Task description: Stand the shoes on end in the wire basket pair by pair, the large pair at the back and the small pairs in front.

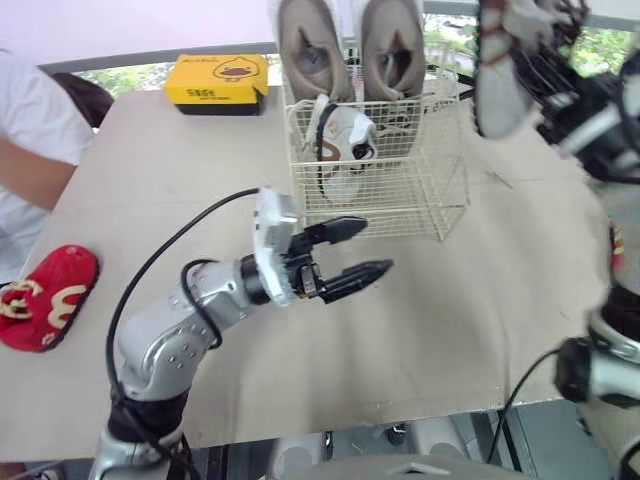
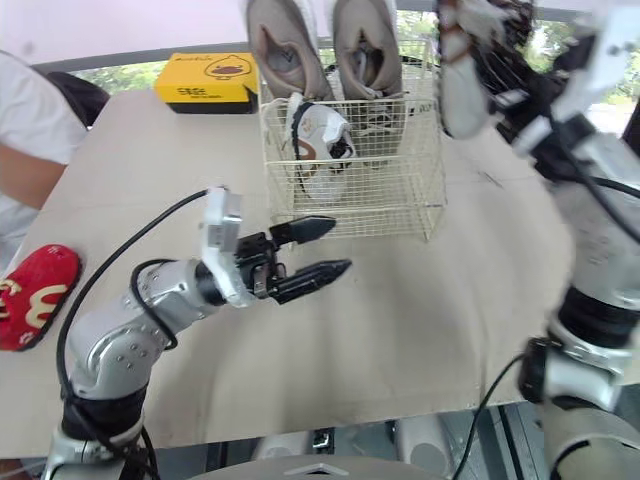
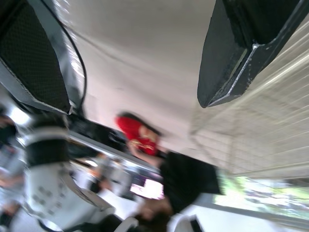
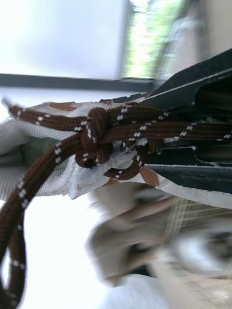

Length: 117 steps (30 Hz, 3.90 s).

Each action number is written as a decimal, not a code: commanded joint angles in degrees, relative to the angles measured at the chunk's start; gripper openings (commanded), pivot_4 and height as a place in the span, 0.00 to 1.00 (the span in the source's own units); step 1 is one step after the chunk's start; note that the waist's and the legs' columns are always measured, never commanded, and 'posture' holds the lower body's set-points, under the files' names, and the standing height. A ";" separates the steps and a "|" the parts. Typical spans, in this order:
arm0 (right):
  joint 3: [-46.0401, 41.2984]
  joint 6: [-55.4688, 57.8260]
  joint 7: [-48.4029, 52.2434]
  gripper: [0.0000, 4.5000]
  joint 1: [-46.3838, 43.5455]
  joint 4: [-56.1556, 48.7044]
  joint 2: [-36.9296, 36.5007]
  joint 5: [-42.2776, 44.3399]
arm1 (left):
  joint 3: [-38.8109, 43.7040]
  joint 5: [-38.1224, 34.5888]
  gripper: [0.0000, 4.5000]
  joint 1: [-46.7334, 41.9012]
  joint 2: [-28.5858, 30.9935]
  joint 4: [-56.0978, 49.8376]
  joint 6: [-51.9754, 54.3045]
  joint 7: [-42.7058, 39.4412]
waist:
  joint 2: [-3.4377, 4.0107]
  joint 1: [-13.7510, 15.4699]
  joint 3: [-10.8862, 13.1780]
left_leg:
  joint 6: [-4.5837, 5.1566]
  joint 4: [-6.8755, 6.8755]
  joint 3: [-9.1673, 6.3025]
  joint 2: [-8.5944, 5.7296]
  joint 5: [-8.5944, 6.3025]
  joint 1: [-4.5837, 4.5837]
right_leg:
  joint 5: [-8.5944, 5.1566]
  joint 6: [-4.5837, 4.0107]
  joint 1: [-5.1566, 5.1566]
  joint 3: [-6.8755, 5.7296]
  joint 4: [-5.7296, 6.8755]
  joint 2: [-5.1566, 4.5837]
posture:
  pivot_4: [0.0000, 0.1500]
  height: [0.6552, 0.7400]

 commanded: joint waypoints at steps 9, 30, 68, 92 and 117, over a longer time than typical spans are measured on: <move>8.00 -45.48 -7.96 0.00 -0.25 28.00 13.92 -21.35 | 4.41 -6.76 1.00 -0.40 0.28 -7.27 -0.12 12.62 | -0.10 0.46 -0.07 | -0.22 0.02 -0.02 -0.11 0.13 0.01 | 0.02 -0.03 0.10 -0.08 -0.02 -0.16 | 1.00 1.00; 8.09 -54.32 -7.70 0.18 10.41 39.94 12.59 -23.01 | 0.37 -8.78 1.00 2.69 1.68 -19.44 -0.38 29.30 | -0.18 0.55 -0.14 | -0.22 0.00 -0.04 -0.06 0.13 0.46 | -0.14 -0.28 0.30 0.05 0.36 -0.10 | 1.00 1.00; 5.06 4.68 13.57 0.05 2.95 -4.65 -12.47 13.21 | 8.59 0.70 1.00 11.85 0.35 -2.47 -14.63 5.96 | -0.14 0.58 -0.09 | -0.01 -0.20 -0.03 -0.01 0.00 0.00 | -0.16 -0.27 0.02 -0.11 -0.14 -0.11 | 1.00 1.00; 10.26 2.60 24.46 0.02 -5.06 7.24 -9.14 6.29 | 13.70 -0.43 1.00 18.55 -1.41 -8.58 -15.30 16.55 | -0.12 0.25 -0.08 | 0.07 -0.15 -0.01 0.02 -0.05 -0.03 | -0.15 -0.24 0.00 -0.11 -0.16 -0.12 | 1.00 1.00; 19.94 -2.06 38.84 0.97 7.57 0.97 -1.00 8.66 | 57.38 6.37 1.00 49.68 15.39 32.81 -17.22 0.32 | -0.30 0.48 -0.08 | -0.26 -0.21 0.08 0.39 -0.17 -0.12 | -0.35 -0.18 -0.35 -0.47 -0.17 -0.35 | 1.00 1.00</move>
